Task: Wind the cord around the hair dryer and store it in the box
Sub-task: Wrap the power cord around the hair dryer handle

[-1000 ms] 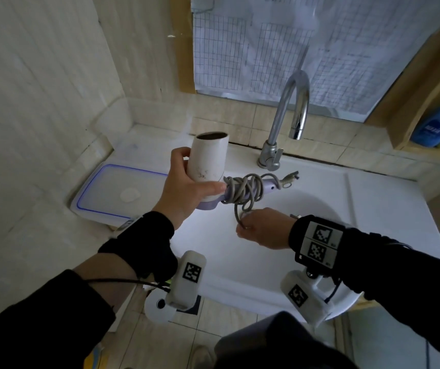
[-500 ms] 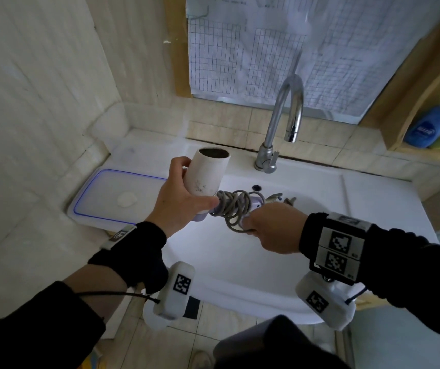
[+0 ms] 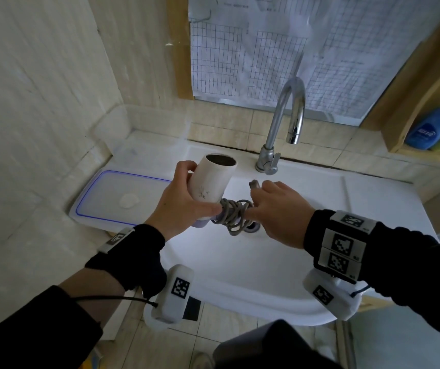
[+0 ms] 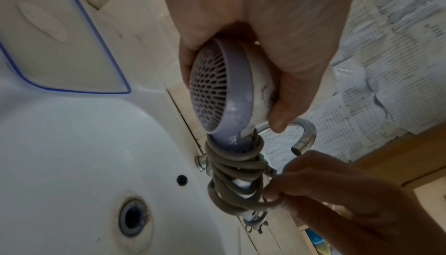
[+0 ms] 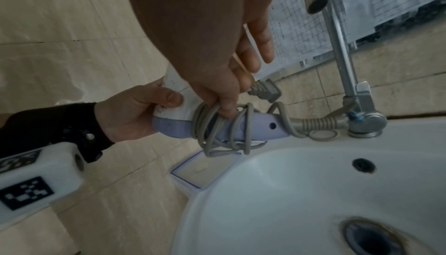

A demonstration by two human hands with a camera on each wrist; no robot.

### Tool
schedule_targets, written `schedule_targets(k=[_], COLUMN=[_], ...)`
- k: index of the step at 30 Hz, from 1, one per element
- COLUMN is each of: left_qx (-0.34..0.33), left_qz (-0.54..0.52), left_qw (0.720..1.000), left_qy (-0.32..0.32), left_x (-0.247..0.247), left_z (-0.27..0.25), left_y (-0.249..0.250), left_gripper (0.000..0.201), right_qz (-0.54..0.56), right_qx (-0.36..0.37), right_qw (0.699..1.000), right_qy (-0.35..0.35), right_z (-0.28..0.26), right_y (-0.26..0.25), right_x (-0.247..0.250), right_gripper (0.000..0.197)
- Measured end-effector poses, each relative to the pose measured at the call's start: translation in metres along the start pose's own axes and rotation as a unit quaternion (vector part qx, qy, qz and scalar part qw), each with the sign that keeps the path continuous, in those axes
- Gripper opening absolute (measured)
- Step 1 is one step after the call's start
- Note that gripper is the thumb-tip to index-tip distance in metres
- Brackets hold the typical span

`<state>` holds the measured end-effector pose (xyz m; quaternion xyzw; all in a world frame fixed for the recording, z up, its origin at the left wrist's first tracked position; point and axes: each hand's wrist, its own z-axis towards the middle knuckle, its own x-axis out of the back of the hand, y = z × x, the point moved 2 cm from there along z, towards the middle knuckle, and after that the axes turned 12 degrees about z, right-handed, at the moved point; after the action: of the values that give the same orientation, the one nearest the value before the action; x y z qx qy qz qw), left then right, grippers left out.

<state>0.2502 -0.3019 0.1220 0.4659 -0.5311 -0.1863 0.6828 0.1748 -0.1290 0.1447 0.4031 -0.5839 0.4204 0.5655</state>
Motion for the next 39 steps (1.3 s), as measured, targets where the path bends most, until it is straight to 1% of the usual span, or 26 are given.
schedule_targets(k=[6, 12, 13, 16, 17, 19, 22, 28, 33, 39], left_qx=[0.036, 0.083, 0.085, 0.089, 0.092, 0.096, 0.106, 0.105, 0.111, 0.093], left_qz=[-0.045, -0.119, -0.121, -0.121, -0.123, -0.121, -0.135, -0.151, -0.139, -0.107], left_qw=[0.998, 0.989, 0.989, 0.989, 0.988, 0.988, 0.985, 0.983, 0.984, 0.989], left_qy=[-0.003, 0.008, 0.009, 0.009, 0.008, 0.009, 0.01, 0.013, 0.017, 0.041], left_x=[0.004, 0.009, 0.01, 0.012, 0.012, 0.015, 0.024, 0.046, 0.069, 0.109], left_z=[0.001, -0.002, -0.003, -0.009, -0.011, -0.013, -0.012, -0.004, 0.003, 0.021], left_y=[-0.001, -0.007, -0.007, -0.01, -0.011, -0.014, -0.02, -0.032, -0.043, -0.037], left_gripper=[0.078, 0.071, 0.072, 0.076, 0.076, 0.077, 0.077, 0.07, 0.078, 0.073], right_qz=[0.085, 0.138, 0.142, 0.162, 0.161, 0.159, 0.189, 0.193, 0.23, 0.257], right_qx=[-0.023, -0.05, -0.052, -0.073, -0.074, -0.075, -0.088, -0.103, -0.085, -0.041], right_qw=[0.996, 0.988, 0.987, 0.984, 0.984, 0.984, 0.978, 0.976, 0.969, 0.965], right_qy=[0.013, 0.055, 0.054, 0.029, 0.028, 0.021, 0.012, -0.009, -0.005, 0.012], right_z=[0.003, 0.001, 0.001, 0.008, 0.011, 0.019, 0.033, 0.062, 0.083, 0.125], right_y=[0.01, 0.001, -0.002, -0.011, -0.013, -0.017, -0.021, -0.027, -0.031, -0.031], right_x=[-0.013, -0.03, -0.033, -0.033, -0.032, -0.031, -0.029, -0.029, -0.025, -0.009], right_gripper=[0.027, 0.029, 0.034, 0.058, 0.061, 0.059, 0.052, 0.058, 0.056, 0.054])
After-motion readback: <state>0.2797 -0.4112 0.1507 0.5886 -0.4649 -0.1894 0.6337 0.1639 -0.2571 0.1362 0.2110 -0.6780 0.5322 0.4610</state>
